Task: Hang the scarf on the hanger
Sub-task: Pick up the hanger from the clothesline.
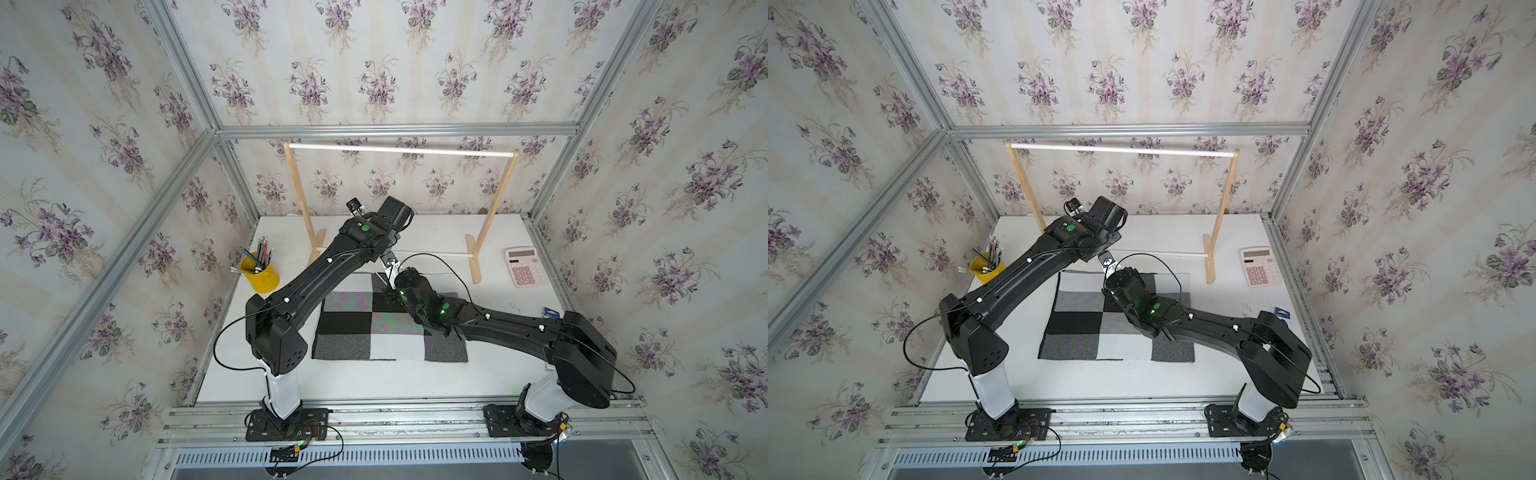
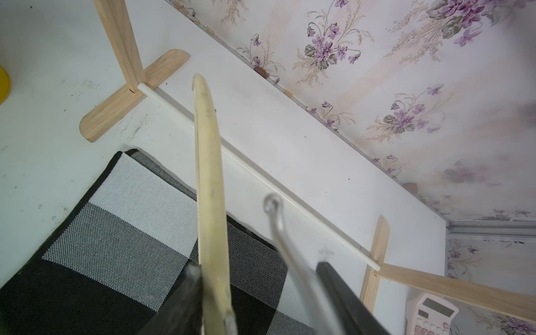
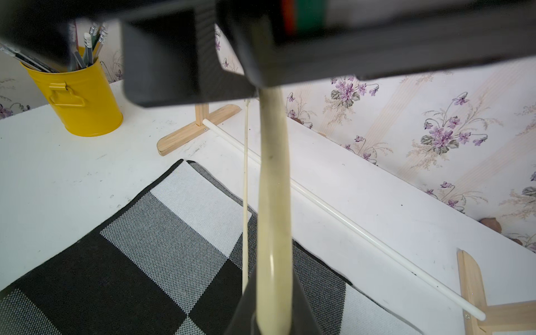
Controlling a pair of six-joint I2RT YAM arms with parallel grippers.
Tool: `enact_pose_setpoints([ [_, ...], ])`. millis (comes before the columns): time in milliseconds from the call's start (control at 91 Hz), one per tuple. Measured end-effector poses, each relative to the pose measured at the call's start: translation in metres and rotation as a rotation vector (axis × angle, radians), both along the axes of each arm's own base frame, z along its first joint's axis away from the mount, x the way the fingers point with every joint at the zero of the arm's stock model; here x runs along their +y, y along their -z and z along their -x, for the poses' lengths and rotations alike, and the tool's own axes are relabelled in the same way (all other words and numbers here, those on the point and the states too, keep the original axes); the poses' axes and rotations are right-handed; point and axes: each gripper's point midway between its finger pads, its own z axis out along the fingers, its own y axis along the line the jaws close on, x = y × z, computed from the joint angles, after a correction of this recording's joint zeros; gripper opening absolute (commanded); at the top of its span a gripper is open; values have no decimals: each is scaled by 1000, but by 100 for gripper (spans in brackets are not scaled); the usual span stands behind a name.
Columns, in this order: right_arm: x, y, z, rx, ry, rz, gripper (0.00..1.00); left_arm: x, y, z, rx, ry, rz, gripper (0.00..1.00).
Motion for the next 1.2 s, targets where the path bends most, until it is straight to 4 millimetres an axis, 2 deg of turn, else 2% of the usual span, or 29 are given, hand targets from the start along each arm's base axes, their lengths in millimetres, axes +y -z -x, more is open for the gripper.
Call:
enact_pose_setpoints([
  [198, -6, 3, 4, 5, 9, 4, 0, 1, 6, -2, 12, -16, 0, 55],
  [341, -9, 9, 10, 13, 9, 11, 0, 3, 8, -3, 18, -26, 13, 68],
  [440, -11, 12, 11, 15, 9, 18, 0, 1, 8, -4, 21, -25, 28, 81],
  [538, -10, 12, 14, 9, 9, 20, 0, 0, 7, -5, 20, -27, 46, 86],
  [967, -11, -4, 0, -51, 75, 56, 0, -6, -6, -12, -26, -19, 100, 86],
  [1198, -13, -4, 2, -50, 85, 89, 0, -9, 3, -17, -22, -23, 93, 82],
])
